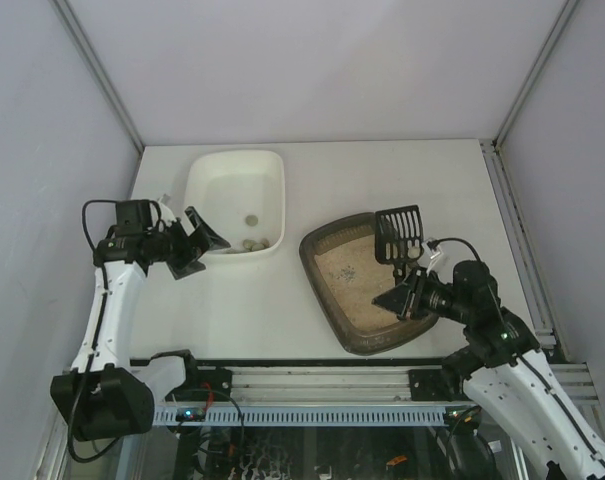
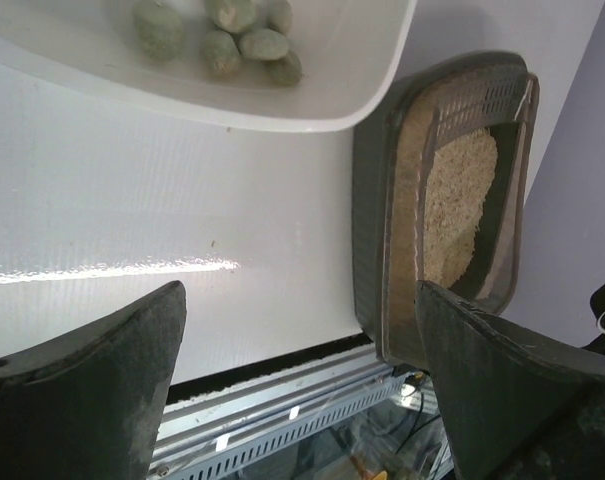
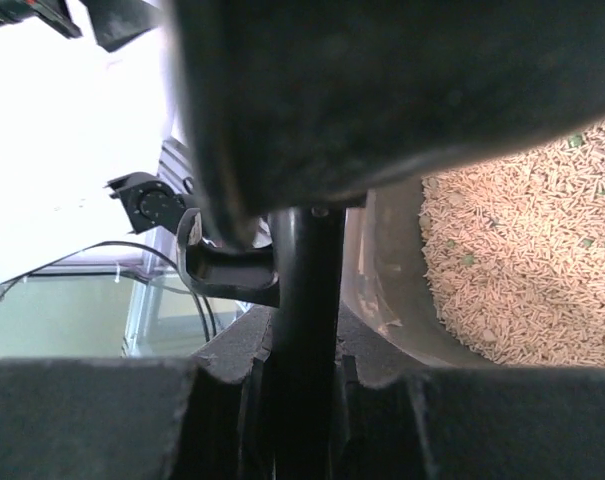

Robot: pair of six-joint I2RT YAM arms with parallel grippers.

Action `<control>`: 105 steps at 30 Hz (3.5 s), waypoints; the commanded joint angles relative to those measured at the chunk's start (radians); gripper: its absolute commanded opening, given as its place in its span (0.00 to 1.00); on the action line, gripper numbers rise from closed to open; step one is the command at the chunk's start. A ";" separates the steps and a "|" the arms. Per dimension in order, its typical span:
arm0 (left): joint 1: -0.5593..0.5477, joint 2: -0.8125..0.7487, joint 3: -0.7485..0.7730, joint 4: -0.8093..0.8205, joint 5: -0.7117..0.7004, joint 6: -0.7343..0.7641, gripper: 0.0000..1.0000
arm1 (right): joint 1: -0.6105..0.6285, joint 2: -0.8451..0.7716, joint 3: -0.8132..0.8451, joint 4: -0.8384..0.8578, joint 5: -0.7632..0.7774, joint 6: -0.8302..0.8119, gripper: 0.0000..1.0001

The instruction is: Clean the litter box

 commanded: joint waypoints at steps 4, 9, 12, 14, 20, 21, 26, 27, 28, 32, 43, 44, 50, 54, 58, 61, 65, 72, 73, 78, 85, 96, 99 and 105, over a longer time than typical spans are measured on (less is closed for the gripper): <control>0.140 0.103 0.154 -0.057 0.003 0.100 1.00 | 0.006 0.257 0.132 0.164 -0.063 -0.100 0.00; 0.242 0.228 0.307 -0.205 0.006 0.148 0.99 | 0.028 0.601 0.307 0.278 -0.150 -0.042 0.00; 0.283 0.242 0.335 -0.213 -0.001 0.152 0.99 | 0.102 0.812 0.492 0.238 -0.112 -0.083 0.00; 0.297 0.236 0.345 -0.213 -0.028 0.160 0.99 | 0.144 0.937 0.601 0.223 -0.095 -0.104 0.00; 0.356 0.234 0.340 -0.223 -0.025 0.190 0.98 | 0.187 1.278 0.895 0.292 -0.161 -0.044 0.00; 0.368 0.235 0.334 -0.225 -0.020 0.196 0.98 | 0.191 1.326 0.943 0.297 -0.163 -0.032 0.00; 0.426 0.223 0.297 -0.218 -0.027 0.214 0.97 | 0.268 1.585 1.379 0.008 0.009 -0.179 0.00; 0.435 0.215 0.291 -0.215 -0.033 0.216 0.98 | 0.299 1.675 1.552 -0.091 0.079 -0.240 0.00; 0.445 0.206 0.282 -0.208 -0.040 0.218 0.98 | 0.323 1.745 1.678 -0.192 0.149 -0.296 0.00; 0.468 0.168 0.263 -0.197 -0.060 0.232 0.97 | 0.392 1.937 1.964 -0.405 0.347 -0.421 0.00; 0.492 0.144 0.223 -0.186 -0.111 0.269 0.97 | 0.536 1.951 1.837 -0.387 1.094 -0.743 0.00; 0.494 0.146 0.220 -0.186 -0.109 0.269 0.97 | 0.538 1.954 1.836 -0.379 1.112 -0.754 0.00; 0.496 0.125 0.207 -0.184 -0.101 0.268 0.97 | 0.542 1.948 1.822 -0.332 1.168 -0.808 0.00; 0.496 0.094 0.194 -0.182 -0.081 0.260 0.97 | 0.541 1.827 1.751 -0.319 1.063 -0.709 0.00; 0.495 0.047 0.159 -0.179 -0.028 0.230 0.97 | 0.519 1.565 1.500 -0.297 0.866 -0.561 0.00; 0.495 0.005 0.127 -0.158 0.015 0.205 0.98 | 0.492 1.331 1.251 -0.331 0.753 -0.468 0.00; 0.492 -0.032 0.112 -0.147 0.033 0.197 1.00 | 0.402 1.063 0.948 -0.335 0.595 -0.350 0.00; 0.455 -0.079 0.067 -0.149 0.049 0.179 1.00 | 0.175 0.842 0.639 -0.385 0.381 -0.290 0.00; 0.426 -0.085 0.066 -0.154 0.017 0.180 1.00 | 0.158 0.840 0.621 -0.393 0.349 -0.287 0.00; 0.312 -0.093 0.048 -0.144 -0.079 0.155 1.00 | 0.130 0.854 0.550 -0.405 0.214 -0.276 0.00; 0.312 -0.085 0.047 -0.151 -0.070 0.165 1.00 | 0.100 0.829 0.414 -0.359 0.117 -0.267 0.00; 0.313 -0.095 0.028 -0.147 -0.060 0.167 1.00 | 0.066 0.851 0.259 -0.206 0.050 -0.263 0.00; 0.312 -0.090 0.027 -0.148 -0.063 0.169 1.00 | 0.066 0.878 0.258 -0.181 0.020 -0.269 0.02; 0.311 -0.086 0.022 -0.149 -0.065 0.172 1.00 | 0.064 0.873 0.254 -0.175 0.037 -0.275 0.18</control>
